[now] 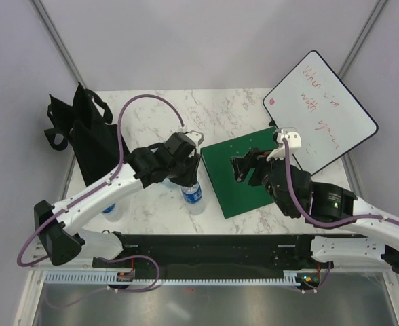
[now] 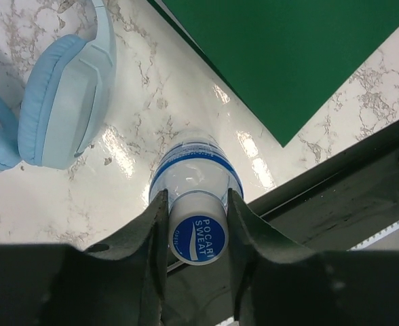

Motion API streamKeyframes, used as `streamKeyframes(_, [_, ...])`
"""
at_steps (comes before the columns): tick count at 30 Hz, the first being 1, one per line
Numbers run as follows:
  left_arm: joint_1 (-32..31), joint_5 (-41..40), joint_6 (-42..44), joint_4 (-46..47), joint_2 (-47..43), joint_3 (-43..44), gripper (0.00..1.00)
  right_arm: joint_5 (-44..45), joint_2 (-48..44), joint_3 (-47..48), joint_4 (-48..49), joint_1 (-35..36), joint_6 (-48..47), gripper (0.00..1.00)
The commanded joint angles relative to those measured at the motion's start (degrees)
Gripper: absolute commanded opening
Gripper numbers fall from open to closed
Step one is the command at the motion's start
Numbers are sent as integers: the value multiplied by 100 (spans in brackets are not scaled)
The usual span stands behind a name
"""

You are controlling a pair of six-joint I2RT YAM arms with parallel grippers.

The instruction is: Place the beverage into the canvas bag

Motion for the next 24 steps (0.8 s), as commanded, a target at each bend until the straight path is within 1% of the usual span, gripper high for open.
streamKeyframes(1, [-163, -135, -128, -550, 203, 452, 41, 250, -193, -38, 6, 6, 66, 73])
streamKeyframes(2, [-251, -301, -146, -603, 194, 452, 41, 268, -202, -55, 15, 6, 66, 73])
streamKeyframes(5, [-313, -417, -225, -603, 115, 426, 41, 277, -211, -55, 15, 6, 5, 73])
streamKeyframes(7, [-322, -435, -242, -603, 115, 426, 42, 286, -219, -55, 6, 6, -4, 73])
streamKeyframes(9, [-348, -435, -251, -612, 115, 417, 45, 286, -246, -64, 6, 6, 5, 73])
streamKeyframes(14, [-418, -347, -286, -621, 124, 417, 47, 259, -281, -82, -12, 6, 22, 73])
streamKeyframes(15, [-436, -338, -304, -638, 124, 426, 51, 259, -290, -82, -20, 6, 40, 74])
streamKeyframes(18, [-471, -338, -330, -691, 115, 470, 54, 259, -316, -90, -38, 14, 66, 73])
streamKeyframes(19, [-489, -338, -339, -708, 124, 478, 56, 259, -325, -90, -38, 6, 84, 73])
streamKeyframes(20, [-506, -338, -330, -726, 141, 487, 61, 250, -325, -90, -38, 6, 93, 73])
streamKeyframes(21, [-506, -347, -330, -735, 168, 496, 62, 250, -325, -90, -38, 6, 93, 73])
streamKeyframes(22, [-524, -356, -330, -744, 185, 513, 61, 259, -307, -90, -29, 6, 102, 73])
streamKeyframes(23, [-541, -347, -330, -752, 194, 514, 57, 259, -299, -73, -29, 6, 102, 73])
streamKeyframes(24, [-550, -347, -330, -752, 203, 514, 55, 250, -290, -55, -20, 6, 102, 73])
